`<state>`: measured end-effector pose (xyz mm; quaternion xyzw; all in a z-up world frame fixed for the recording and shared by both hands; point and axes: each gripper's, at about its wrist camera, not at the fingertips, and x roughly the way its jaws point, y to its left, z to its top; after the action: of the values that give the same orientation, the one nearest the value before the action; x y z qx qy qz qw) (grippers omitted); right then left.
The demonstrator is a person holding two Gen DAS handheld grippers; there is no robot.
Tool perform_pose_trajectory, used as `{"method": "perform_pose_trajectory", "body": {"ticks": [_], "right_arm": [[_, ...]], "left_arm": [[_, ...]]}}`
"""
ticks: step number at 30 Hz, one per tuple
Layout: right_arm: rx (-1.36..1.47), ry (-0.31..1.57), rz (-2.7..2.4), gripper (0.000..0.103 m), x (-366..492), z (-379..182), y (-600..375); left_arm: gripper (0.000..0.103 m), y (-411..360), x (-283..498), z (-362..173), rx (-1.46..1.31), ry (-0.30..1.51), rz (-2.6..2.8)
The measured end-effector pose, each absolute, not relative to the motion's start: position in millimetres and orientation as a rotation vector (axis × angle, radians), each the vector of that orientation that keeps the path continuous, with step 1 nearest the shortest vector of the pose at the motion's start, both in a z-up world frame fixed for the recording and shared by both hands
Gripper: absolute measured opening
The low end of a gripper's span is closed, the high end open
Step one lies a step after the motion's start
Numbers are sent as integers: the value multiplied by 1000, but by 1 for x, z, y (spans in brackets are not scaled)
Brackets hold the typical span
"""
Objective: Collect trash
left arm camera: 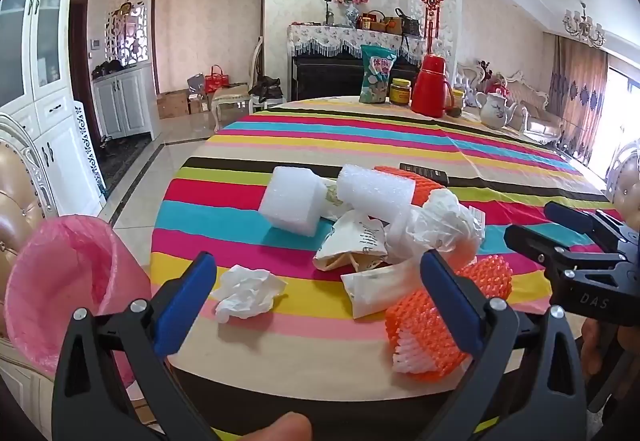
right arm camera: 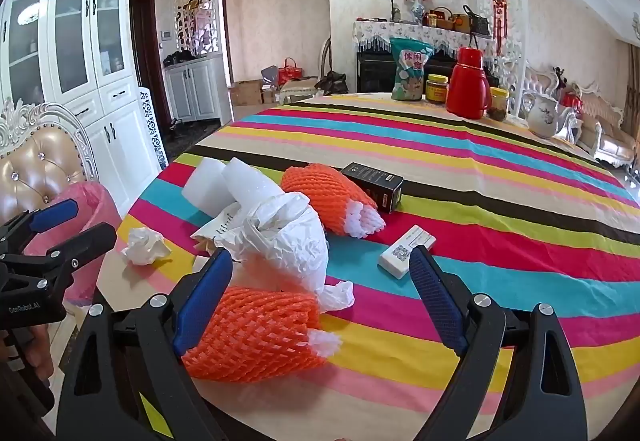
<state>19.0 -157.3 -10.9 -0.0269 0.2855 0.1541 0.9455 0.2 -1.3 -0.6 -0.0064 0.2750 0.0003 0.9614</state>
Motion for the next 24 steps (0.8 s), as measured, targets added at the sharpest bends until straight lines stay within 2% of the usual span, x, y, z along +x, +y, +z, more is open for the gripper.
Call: {"method": "perform_pose_trajectory", "body": {"ticks": [24], "right_arm": [[-42, 577, 316, 84, 19, -8, -161]], "left_arm": [[99, -4, 1, 3, -22, 555, -3]]}}
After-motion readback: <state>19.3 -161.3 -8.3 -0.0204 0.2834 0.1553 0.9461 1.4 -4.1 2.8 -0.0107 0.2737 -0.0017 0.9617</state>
